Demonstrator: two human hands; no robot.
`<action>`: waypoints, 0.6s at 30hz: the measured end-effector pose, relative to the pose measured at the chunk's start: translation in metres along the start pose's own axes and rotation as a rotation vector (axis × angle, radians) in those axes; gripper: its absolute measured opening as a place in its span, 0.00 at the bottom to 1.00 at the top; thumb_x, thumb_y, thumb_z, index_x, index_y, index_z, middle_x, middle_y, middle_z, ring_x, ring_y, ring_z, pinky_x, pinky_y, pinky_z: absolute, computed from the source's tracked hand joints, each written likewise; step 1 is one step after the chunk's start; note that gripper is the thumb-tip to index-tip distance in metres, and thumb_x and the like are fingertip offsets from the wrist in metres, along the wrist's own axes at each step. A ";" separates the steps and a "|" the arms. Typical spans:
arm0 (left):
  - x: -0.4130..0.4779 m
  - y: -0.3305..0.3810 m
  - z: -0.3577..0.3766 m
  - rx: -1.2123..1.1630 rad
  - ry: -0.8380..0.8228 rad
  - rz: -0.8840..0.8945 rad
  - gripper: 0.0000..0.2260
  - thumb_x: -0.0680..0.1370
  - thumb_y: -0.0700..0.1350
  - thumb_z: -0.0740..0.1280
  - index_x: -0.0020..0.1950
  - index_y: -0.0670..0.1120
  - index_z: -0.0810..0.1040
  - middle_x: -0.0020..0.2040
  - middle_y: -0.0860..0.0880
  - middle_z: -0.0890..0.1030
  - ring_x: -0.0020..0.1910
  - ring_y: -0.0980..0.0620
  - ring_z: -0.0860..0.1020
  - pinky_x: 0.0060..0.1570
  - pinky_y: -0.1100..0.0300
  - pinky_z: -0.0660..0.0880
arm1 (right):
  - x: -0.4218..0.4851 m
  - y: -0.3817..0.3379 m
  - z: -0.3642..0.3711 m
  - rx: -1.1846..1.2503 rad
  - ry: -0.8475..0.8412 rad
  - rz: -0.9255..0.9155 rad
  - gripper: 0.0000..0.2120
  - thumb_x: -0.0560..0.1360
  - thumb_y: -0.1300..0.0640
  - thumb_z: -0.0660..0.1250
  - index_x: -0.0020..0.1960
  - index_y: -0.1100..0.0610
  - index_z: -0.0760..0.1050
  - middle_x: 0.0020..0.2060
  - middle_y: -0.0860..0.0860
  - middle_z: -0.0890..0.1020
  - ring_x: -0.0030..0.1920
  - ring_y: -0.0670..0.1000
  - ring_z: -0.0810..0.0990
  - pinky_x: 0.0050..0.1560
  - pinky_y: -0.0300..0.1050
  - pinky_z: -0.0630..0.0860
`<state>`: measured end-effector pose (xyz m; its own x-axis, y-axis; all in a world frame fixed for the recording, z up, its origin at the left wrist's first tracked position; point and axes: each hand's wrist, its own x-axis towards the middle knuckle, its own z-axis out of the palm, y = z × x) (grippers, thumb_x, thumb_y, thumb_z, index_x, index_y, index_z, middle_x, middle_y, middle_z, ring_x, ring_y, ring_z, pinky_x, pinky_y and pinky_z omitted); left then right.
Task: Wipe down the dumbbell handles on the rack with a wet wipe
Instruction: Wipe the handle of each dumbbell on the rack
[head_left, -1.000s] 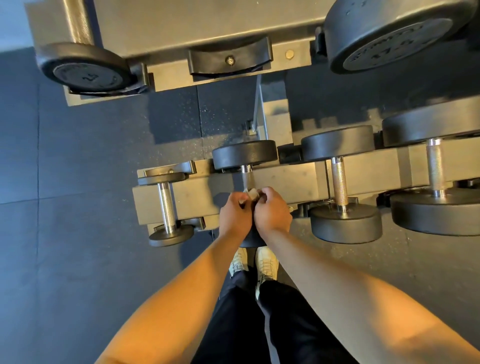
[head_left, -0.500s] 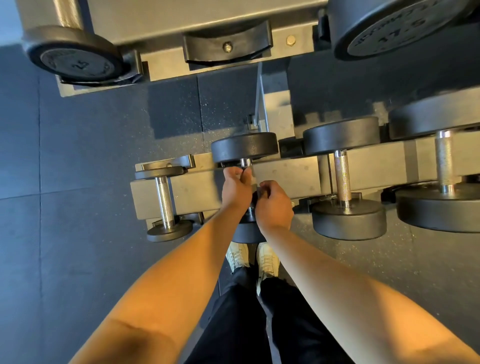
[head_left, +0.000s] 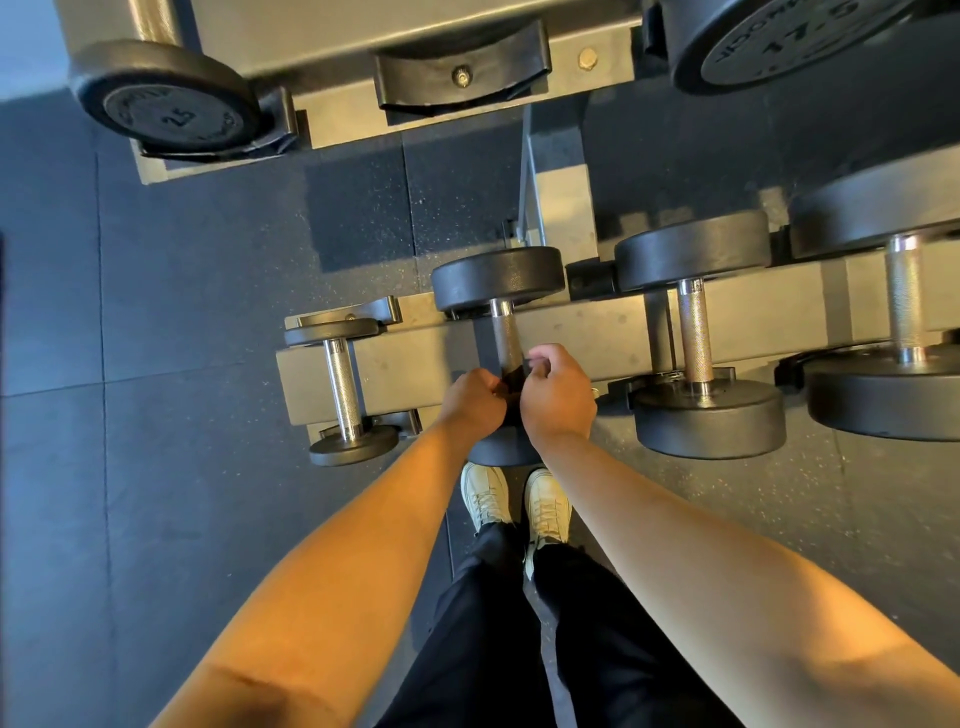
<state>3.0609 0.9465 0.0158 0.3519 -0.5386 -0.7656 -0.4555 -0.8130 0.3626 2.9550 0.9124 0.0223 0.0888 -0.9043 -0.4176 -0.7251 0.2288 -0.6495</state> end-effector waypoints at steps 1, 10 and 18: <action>-0.004 0.001 -0.001 -0.029 0.031 -0.009 0.06 0.79 0.39 0.64 0.50 0.45 0.80 0.46 0.47 0.81 0.42 0.49 0.75 0.33 0.63 0.67 | 0.000 0.000 0.000 0.009 -0.002 0.001 0.11 0.82 0.59 0.60 0.61 0.52 0.78 0.55 0.48 0.83 0.56 0.49 0.80 0.48 0.40 0.69; -0.043 0.003 0.012 -0.555 0.431 0.060 0.08 0.80 0.44 0.70 0.47 0.53 0.72 0.50 0.47 0.77 0.46 0.51 0.78 0.37 0.69 0.69 | -0.005 0.002 -0.016 0.286 -0.099 -0.013 0.06 0.79 0.57 0.66 0.53 0.50 0.70 0.45 0.48 0.78 0.45 0.50 0.80 0.46 0.52 0.80; -0.038 0.032 0.016 -0.440 0.353 0.336 0.15 0.80 0.36 0.64 0.57 0.56 0.70 0.60 0.54 0.75 0.58 0.52 0.77 0.56 0.56 0.78 | 0.014 -0.017 -0.034 0.509 -0.254 0.178 0.09 0.82 0.60 0.62 0.56 0.53 0.80 0.50 0.46 0.80 0.51 0.45 0.78 0.45 0.36 0.74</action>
<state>3.0199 0.9440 0.0479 0.5306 -0.7580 -0.3795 -0.2365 -0.5622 0.7924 2.9453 0.8837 0.0498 0.2022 -0.7360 -0.6460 -0.3308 0.5695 -0.7524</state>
